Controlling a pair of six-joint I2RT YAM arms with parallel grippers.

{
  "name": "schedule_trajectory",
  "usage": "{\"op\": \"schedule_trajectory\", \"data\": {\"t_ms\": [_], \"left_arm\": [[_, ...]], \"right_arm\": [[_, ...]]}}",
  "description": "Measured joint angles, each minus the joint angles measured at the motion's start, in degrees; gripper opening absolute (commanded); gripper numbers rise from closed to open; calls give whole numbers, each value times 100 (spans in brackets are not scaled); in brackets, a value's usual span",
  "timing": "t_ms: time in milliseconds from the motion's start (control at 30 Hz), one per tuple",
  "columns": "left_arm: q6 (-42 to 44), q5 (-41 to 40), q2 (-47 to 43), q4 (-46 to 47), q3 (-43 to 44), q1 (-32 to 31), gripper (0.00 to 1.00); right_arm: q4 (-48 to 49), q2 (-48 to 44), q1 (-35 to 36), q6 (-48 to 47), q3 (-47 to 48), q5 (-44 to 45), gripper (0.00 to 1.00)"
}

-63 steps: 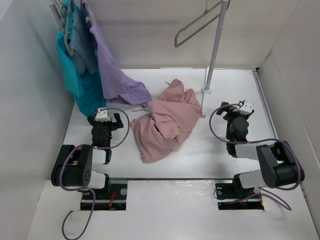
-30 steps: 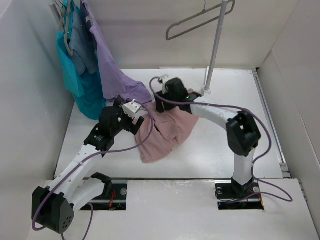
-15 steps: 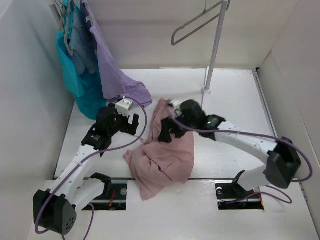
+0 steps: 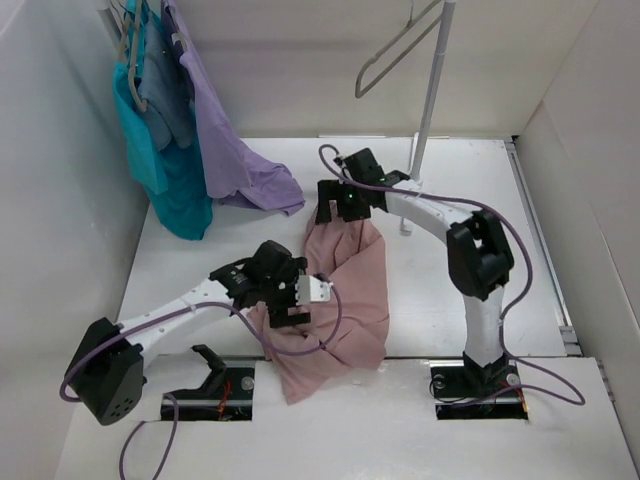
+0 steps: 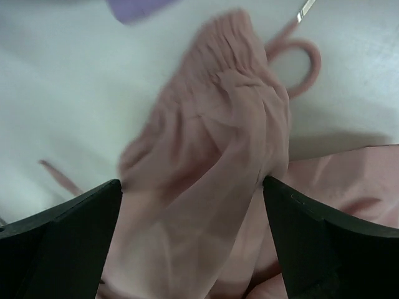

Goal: Place the trousers on the hanger
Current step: Flatten out the trousers at the center of the board.

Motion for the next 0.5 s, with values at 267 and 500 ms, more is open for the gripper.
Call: {"op": "schedule_trajectory", "data": {"t_ms": [267, 500], "left_arm": [[636, 393, 492, -22, -4, -389, 0], [74, -765, 509, 667, 42, 302, 0]], "right_arm": [[-345, 518, -155, 85, -46, -20, 0], [-173, -1121, -785, 291, -599, 186, 0]]}}
